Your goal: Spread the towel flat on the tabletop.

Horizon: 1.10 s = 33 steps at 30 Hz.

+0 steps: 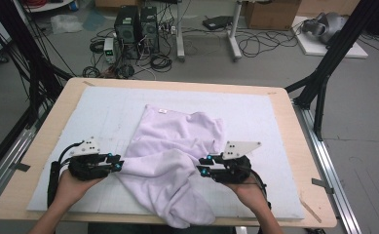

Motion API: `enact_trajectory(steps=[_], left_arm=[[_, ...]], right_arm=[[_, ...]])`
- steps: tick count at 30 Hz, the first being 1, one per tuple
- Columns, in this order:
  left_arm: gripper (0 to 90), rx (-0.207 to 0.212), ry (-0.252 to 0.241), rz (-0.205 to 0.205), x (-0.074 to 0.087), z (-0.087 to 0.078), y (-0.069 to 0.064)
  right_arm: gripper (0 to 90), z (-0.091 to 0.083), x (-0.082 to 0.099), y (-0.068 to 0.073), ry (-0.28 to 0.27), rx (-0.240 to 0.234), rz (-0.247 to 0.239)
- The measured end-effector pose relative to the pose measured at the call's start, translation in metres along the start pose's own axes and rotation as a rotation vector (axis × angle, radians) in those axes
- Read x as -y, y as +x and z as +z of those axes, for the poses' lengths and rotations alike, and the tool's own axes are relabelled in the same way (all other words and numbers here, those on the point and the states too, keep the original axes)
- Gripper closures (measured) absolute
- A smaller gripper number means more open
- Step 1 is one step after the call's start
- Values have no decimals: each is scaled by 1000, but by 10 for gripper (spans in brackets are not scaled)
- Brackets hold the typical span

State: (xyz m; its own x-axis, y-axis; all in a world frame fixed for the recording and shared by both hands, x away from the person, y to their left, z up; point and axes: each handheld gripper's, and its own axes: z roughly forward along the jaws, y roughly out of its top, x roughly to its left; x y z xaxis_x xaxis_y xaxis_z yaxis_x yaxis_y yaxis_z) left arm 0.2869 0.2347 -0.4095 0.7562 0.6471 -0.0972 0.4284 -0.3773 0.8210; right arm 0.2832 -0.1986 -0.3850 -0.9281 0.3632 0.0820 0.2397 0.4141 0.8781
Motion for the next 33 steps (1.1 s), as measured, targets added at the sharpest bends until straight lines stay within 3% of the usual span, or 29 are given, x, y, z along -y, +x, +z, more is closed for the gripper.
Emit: enact_trajectory(steps=[3, 6, 8, 10, 11, 12, 16, 18, 20, 25, 33], left_arm=[[682, 8, 14, -3, -4, 12, 4], [692, 20, 36, -1, -6, 24, 6], [691, 34, 68, 6, -5, 34, 6], [707, 104, 132, -10, 0, 47, 6], [722, 120, 156, 4, 2, 50, 4], [733, 106, 136, 12, 3, 50, 3], [849, 106, 138, 23, 5, 47, 3], [873, 100, 138, 23, 5, 46, 2], [879, 88, 136, 30, 5, 45, 1], [881, 64, 122, 50, 5, 39, -2], [883, 45, 119, 55, 6, 29, -1]], right_arm=[[707, 16, -4, -12, 22, 32, -4], [686, 38, -4, -21, 65, 18, 9], [664, 53, -3, -21, 93, -5, 13], [653, 66, -2, -16, 130, -38, 18], [654, 72, -1, -12, 148, -42, 9], [659, 78, 0, -9, 154, -45, -3], [735, 94, 6, -2, 209, -50, -10], [823, 94, 6, -2, 209, -64, -26], [845, 93, 5, -1, 211, -68, -39], [851, 78, 4, -2, 184, -72, -30], [856, 39, 7, -2, 152, -33, -25]])
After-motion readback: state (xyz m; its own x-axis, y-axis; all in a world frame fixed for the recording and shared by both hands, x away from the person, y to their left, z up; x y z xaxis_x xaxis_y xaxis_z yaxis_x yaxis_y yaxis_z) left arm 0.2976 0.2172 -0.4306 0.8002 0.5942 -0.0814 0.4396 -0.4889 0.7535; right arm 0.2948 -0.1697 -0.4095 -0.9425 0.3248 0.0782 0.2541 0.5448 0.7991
